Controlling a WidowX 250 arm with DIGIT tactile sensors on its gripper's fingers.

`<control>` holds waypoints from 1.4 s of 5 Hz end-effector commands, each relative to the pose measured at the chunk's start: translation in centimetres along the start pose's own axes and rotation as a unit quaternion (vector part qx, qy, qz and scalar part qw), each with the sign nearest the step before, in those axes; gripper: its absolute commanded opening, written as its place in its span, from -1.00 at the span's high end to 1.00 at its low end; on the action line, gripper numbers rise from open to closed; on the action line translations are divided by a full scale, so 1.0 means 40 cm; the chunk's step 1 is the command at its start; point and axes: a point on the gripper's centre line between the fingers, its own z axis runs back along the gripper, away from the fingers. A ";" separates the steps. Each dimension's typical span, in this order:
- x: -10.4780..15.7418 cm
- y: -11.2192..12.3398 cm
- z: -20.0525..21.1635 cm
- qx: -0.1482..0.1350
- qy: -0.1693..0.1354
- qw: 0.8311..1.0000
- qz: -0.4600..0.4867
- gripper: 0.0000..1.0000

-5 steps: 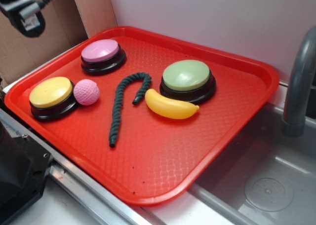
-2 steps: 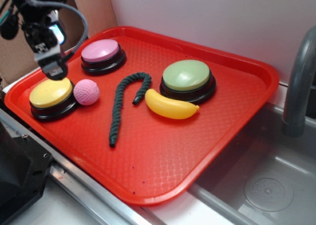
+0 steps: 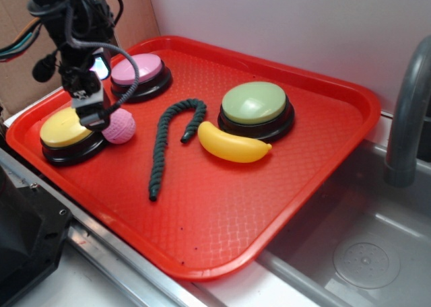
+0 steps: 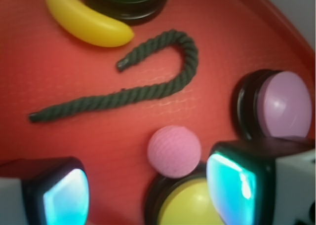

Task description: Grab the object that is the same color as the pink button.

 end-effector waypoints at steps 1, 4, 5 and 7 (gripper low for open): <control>0.015 0.052 -0.092 0.007 0.030 0.999 -0.014 -1.00; -0.007 0.074 -0.174 -0.012 0.063 0.998 0.007 -1.00; -0.004 0.075 -0.184 0.001 0.082 0.996 0.019 1.00; 0.027 0.068 -0.135 -0.031 0.068 0.995 0.065 1.00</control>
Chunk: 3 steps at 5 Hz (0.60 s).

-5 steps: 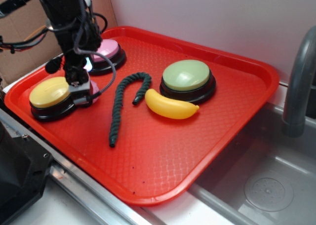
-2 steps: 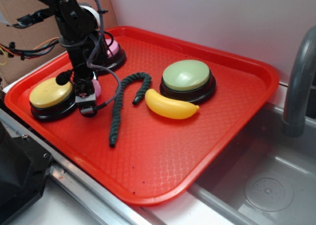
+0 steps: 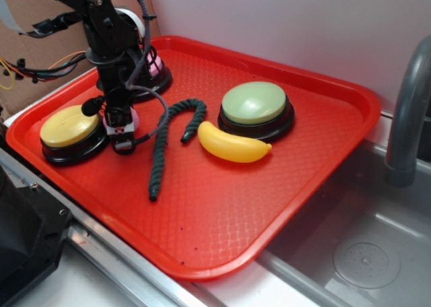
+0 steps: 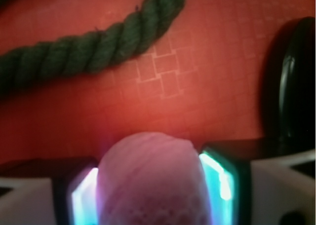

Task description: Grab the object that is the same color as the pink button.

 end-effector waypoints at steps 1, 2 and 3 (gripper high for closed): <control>0.054 0.018 0.137 -0.049 -0.035 0.985 0.163 1.00; 0.062 -0.002 0.249 -0.077 -0.075 0.967 0.231 1.00; 0.066 -0.024 0.345 -0.082 -0.105 0.956 0.260 1.00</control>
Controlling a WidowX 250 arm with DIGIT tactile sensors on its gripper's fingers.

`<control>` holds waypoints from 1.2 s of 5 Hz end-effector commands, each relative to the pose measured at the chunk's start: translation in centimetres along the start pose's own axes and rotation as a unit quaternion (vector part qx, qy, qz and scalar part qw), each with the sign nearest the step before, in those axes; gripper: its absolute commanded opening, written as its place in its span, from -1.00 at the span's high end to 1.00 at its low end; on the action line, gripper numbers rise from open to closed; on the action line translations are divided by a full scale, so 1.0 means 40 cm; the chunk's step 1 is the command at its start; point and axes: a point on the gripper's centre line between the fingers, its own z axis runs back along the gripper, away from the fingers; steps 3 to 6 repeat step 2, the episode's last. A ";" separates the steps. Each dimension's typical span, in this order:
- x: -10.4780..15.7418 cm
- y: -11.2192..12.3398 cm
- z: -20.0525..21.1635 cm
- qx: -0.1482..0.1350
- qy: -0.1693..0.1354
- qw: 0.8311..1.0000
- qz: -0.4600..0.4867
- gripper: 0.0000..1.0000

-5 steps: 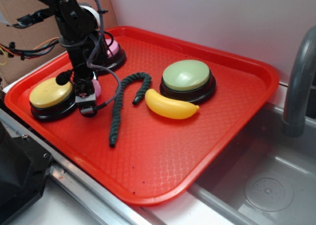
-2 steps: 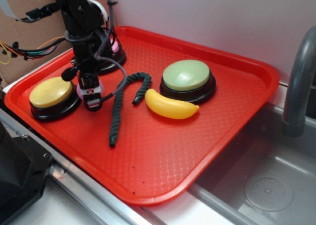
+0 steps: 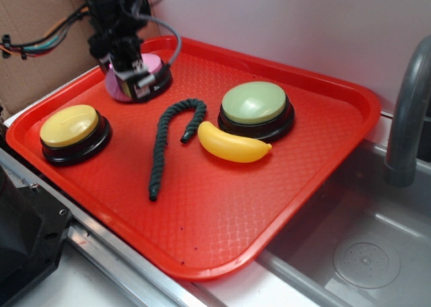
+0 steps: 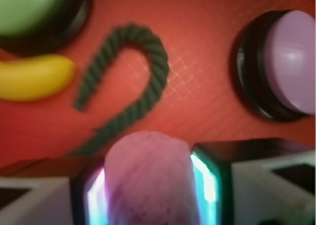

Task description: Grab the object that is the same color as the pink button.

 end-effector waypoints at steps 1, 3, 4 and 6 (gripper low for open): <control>0.008 -0.044 0.206 -0.024 -0.091 0.994 0.059 1.00; -0.026 -0.042 0.228 -0.016 -0.094 0.988 0.122 1.00; -0.026 -0.042 0.228 -0.016 -0.094 0.988 0.122 1.00; -0.026 -0.042 0.228 -0.016 -0.094 0.988 0.122 1.00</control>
